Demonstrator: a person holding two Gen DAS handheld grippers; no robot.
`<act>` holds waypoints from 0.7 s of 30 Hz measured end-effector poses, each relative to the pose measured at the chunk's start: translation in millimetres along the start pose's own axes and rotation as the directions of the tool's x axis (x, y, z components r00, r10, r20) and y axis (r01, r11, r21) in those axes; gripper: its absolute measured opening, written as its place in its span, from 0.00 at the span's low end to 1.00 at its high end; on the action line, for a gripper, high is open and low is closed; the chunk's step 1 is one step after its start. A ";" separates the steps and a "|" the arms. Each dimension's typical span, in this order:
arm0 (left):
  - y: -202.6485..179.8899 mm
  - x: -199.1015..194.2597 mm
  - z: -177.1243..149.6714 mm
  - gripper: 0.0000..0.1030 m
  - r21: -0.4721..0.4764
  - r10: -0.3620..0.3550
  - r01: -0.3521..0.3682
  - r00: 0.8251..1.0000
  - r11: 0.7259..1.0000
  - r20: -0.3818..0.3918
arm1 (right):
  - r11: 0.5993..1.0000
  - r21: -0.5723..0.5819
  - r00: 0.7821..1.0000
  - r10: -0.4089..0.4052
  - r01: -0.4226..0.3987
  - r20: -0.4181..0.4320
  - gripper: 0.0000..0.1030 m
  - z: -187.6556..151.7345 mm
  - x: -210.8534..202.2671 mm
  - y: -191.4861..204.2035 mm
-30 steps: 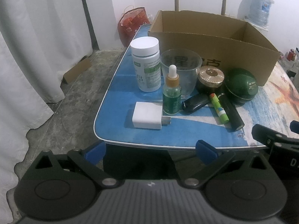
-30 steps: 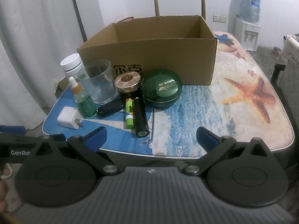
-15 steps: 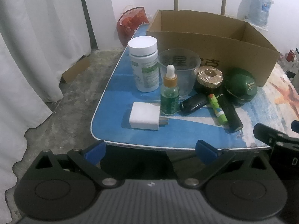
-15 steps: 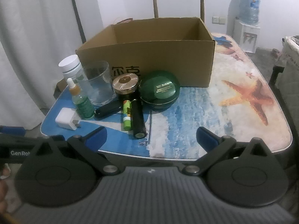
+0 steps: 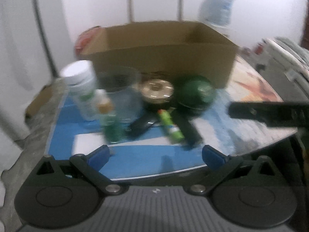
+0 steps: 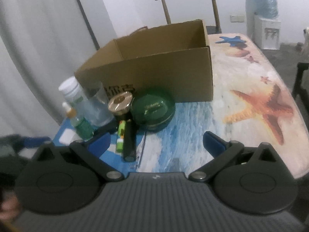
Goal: Organize rigid objects
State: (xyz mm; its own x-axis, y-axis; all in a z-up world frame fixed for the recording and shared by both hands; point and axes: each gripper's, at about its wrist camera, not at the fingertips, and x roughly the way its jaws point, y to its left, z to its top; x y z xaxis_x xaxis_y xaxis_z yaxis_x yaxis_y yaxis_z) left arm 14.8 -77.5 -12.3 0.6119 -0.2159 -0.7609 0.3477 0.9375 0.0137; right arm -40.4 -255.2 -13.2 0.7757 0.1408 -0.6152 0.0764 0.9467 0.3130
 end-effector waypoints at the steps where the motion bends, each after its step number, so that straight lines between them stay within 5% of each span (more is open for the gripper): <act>1: -5.3 5.2 1.3 0.97 0.019 -0.011 0.011 1.000 1.000 -0.009 | 1.000 0.013 1.000 0.024 -0.024 -0.013 0.96 2.1 2.7 -4.5; 9: -24.1 32.1 9.9 0.67 0.073 -0.074 0.080 0.994 0.994 -0.076 | 0.978 0.050 0.956 0.207 -0.201 -0.210 0.53 9.8 46.0 -6.3; 13: -25.4 39.7 10.8 0.64 0.076 -0.084 0.091 0.992 0.993 -0.092 | 0.967 0.051 0.925 0.255 -0.251 -0.283 0.41 11.0 70.2 2.3; 21: -30.1 45.6 10.6 0.62 0.096 -0.120 0.131 0.987 0.987 -0.110 | 0.963 0.052 0.897 0.267 -0.266 -0.351 0.21 13.6 104.2 6.6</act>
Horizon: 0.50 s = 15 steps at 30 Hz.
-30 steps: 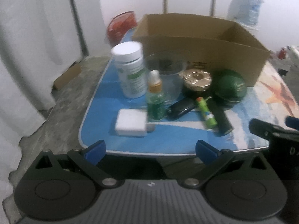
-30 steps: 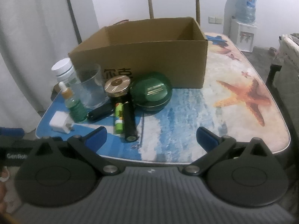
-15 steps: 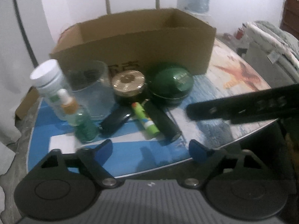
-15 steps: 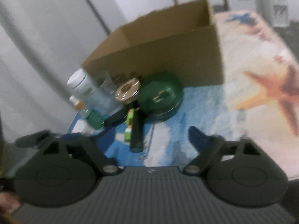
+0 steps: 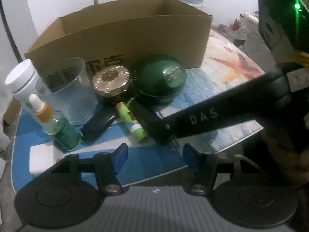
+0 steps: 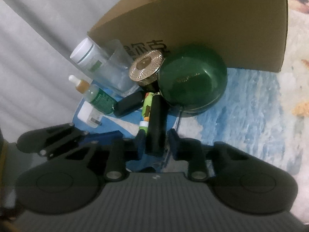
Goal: Organize rigid objects
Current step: 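Grasp the black cylinder with the right gripper and lift it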
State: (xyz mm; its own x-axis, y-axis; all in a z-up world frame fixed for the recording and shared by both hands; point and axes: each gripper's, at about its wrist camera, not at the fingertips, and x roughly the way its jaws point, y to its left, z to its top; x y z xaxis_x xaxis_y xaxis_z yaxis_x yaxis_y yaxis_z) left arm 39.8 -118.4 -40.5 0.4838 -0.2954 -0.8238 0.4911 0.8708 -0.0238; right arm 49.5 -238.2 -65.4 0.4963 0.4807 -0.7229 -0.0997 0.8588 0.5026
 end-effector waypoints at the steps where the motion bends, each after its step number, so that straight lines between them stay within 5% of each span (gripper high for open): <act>1: -0.6 0.5 0.1 0.62 0.000 -0.008 0.008 1.000 1.000 -0.001 | 1.000 0.010 1.000 0.005 -0.005 -0.001 0.21 -0.1 0.3 -1.6; 13: -7.7 8.3 0.1 0.61 0.006 -0.088 0.088 0.995 0.996 -0.051 | 0.943 0.287 0.981 0.189 -0.170 -0.042 0.23 -23.9 2.4 -32.1; 15: -5.8 9.2 1.0 0.54 -0.006 -0.080 0.080 0.995 0.997 -0.055 | 0.934 0.310 0.979 0.200 -0.179 -0.036 0.23 -22.3 4.1 -35.1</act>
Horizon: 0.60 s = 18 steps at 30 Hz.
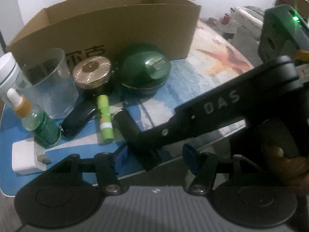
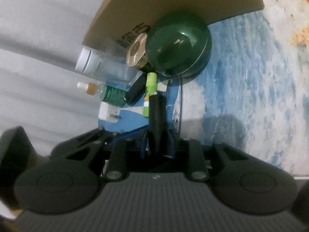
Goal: Organize rigid objects
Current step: 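Grasp the black cylinder with the right gripper and lift it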
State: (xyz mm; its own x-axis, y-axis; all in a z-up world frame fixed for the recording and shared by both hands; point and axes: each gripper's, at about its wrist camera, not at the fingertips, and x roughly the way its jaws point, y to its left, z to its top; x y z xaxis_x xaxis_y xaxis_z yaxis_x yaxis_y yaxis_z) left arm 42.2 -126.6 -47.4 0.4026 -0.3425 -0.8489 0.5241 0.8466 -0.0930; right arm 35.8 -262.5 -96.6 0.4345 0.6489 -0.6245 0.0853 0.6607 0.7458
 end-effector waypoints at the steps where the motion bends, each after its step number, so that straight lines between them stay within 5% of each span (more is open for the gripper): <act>1: 0.6 -0.2 0.9 0.52 0.000 0.004 -0.004 1.000 1.000 0.002 | 1.000 -0.001 1.000 -0.005 0.005 0.008 0.24 1.3 0.1 0.5; 18: 9.0 -5.2 -0.6 0.26 0.002 0.084 -0.084 0.996 0.996 0.028 | 1.000 -0.006 0.999 0.023 -0.022 0.036 0.20 4.6 9.1 3.5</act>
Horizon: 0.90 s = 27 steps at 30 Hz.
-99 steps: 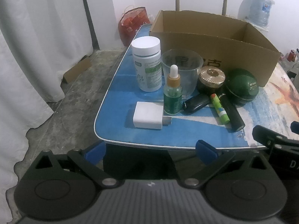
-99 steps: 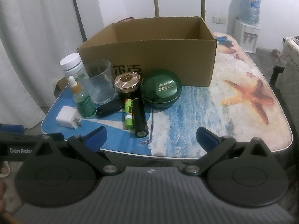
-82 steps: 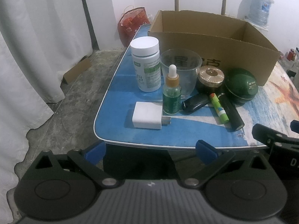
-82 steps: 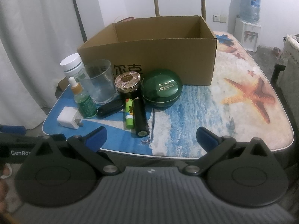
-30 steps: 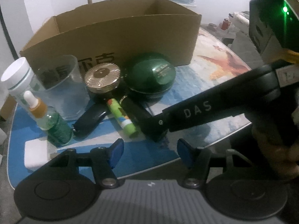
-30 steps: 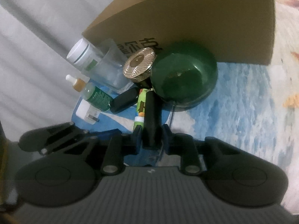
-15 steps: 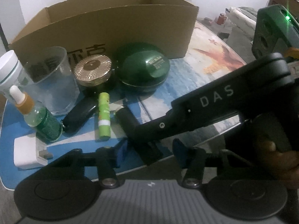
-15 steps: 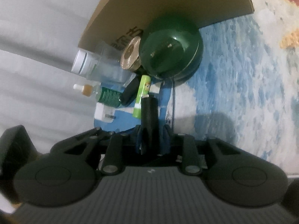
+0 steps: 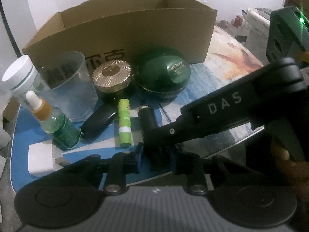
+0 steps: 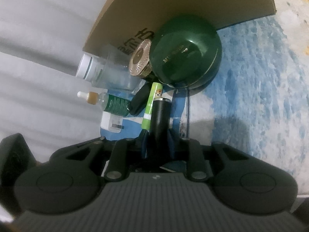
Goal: Organize rigid objects
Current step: 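Grasp the black cylinder with the right gripper and lift it, then carry the black cylinder into the cardboard box and open the right gripper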
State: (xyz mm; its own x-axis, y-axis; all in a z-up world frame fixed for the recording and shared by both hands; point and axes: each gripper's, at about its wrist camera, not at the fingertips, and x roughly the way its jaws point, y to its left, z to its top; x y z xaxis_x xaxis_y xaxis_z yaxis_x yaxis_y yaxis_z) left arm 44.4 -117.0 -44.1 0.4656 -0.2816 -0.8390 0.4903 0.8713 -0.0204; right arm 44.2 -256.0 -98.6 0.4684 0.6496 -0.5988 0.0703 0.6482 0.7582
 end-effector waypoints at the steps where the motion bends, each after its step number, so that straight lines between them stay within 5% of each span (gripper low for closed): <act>1: -1.1 -2.4 -1.0 0.26 0.003 0.001 -0.001 1.000 1.000 0.006 | 1.000 -0.004 1.000 -0.003 0.003 0.006 0.21 -1.8 -1.3 0.5; 10: -7.8 -53.3 8.5 0.26 0.043 0.042 -0.048 0.989 0.998 0.142 | 0.999 -0.046 0.996 0.018 -0.014 0.086 0.21 -11.6 -31.9 28.0; 17: 20.7 -93.2 70.6 0.26 0.047 0.115 -0.132 0.957 0.990 0.265 | 0.973 -0.232 0.982 0.041 0.003 0.186 0.21 31.3 -60.8 98.6; 23: 71.4 -56.7 164.3 0.25 0.058 0.089 -0.097 0.987 0.994 0.136 | 0.961 -0.277 0.986 0.033 0.014 0.164 0.21 122.1 -43.7 129.5; 27: 100.4 3.8 214.0 0.25 0.057 0.047 -0.046 0.999 0.997 -0.020 | 0.986 -0.166 0.997 -0.015 0.027 0.070 0.21 194.1 -8.2 114.1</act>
State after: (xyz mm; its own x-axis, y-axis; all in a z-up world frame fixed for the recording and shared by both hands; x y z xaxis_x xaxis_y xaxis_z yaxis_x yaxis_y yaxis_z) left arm 253.1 -116.6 67.0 0.4733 -0.2324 -0.8497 0.5098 0.8589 0.0490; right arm 219.3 -264.5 42.9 0.5282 0.6101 -0.5906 -0.0645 0.7223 0.6886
